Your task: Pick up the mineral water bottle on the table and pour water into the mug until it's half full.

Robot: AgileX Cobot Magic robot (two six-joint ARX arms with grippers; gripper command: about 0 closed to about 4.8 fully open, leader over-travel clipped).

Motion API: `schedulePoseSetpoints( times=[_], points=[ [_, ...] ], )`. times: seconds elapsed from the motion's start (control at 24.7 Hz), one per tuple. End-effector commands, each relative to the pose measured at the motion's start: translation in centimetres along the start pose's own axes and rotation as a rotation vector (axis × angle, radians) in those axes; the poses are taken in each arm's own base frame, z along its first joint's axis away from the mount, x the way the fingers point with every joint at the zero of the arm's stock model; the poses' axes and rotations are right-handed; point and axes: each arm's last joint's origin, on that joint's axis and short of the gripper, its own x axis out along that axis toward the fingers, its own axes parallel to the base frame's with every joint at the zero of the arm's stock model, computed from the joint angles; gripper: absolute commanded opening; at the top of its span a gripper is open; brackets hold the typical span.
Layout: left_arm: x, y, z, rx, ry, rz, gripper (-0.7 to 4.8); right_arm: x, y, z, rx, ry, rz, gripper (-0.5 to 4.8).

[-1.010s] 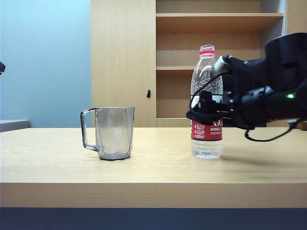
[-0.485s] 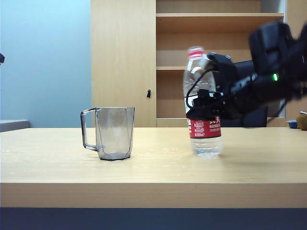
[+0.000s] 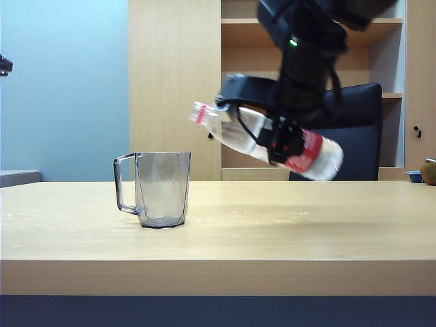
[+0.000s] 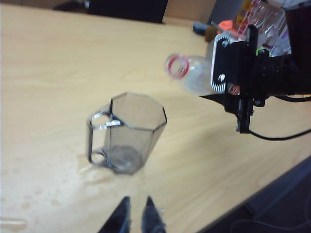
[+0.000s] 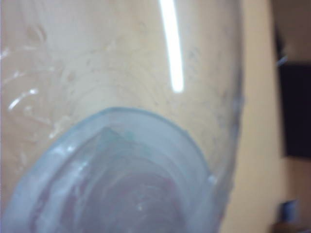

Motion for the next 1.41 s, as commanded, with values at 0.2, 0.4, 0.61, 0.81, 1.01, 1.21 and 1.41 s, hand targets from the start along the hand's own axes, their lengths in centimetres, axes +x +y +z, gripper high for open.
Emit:
schedulePoseSetpoints(
  times=[0.2,0.4,0.61,0.81,1.01,1.21,1.41],
  points=[
    [-0.6,-0.8,1.3,0.058,-0.082,-0.038,0.35,-1.5,-1.1,1.9,-0.186,0.058,-0.146,2.34],
    [-0.8,-0.9,1.5,0.038,-0.093,-0.041,0.35,-1.7,-1.7,2.2,-0.216,0.105,-0.188,2.34],
    [-0.9,-1.0,1.9,0.052,-0.112,-0.044,0.35,-2.1,-2.5,2.6,-0.272,0.145,-0.23,2.34],
    [-0.9,-1.1,2.1,0.066,-0.128,-0.046,0.35,-2.5,-3.0,3.1,-0.342,0.178,-0.276,2.34],
    [-0.9,-1.1,2.1,0.065,-0.128,-0.045,0.35,-2.8,-2.8,3.6,-0.388,0.17,-0.286,2.34],
    [-0.9,-1.1,2.1,0.066,-0.128,-0.046,0.35,-3.2,-2.3,4.2,-0.421,0.161,-0.288,2.34],
    [-0.9,-1.1,2.1,0.065,-0.128,-0.046,0.35,-3.2,-2.4,4.2,-0.455,0.183,-0.292,2.34]
  ],
)
